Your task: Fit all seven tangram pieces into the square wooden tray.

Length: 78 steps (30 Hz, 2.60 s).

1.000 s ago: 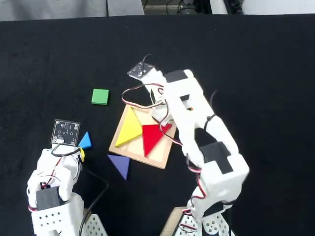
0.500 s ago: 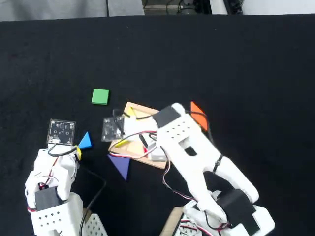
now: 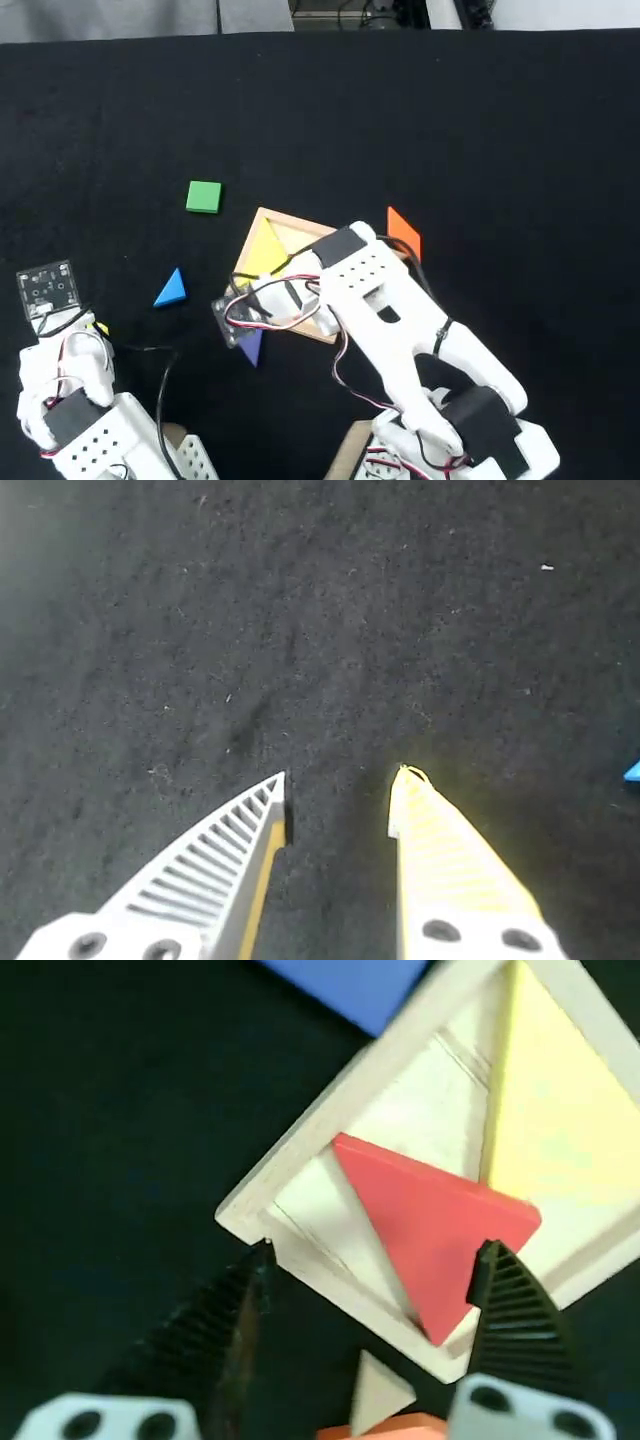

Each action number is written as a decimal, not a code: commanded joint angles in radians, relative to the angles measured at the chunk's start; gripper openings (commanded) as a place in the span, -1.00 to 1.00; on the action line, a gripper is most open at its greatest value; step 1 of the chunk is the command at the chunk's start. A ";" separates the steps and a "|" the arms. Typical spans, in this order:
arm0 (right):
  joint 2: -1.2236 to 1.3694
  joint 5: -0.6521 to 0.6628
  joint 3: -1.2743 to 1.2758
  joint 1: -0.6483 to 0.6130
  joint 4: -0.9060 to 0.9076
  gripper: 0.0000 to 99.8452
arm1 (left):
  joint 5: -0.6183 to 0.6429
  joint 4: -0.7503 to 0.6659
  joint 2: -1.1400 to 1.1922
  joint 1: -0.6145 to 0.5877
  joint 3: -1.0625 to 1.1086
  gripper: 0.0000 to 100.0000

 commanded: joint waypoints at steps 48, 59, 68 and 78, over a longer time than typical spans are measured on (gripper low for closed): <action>-0.110 -0.589 0.084 -0.080 -0.500 -0.91 | 0.005 0.012 -0.009 0.012 0.021 -0.64; -0.005 -0.970 -0.085 0.353 -0.474 -0.92 | 0.005 0.012 -0.009 0.012 0.021 -0.64; 0.234 -0.971 -0.117 0.373 -0.463 -0.98 | 0.005 0.012 -0.009 0.008 0.021 -0.64; 0.295 -0.957 -0.117 0.356 -0.370 -0.98 | 0.005 0.012 -0.009 0.008 0.021 -0.64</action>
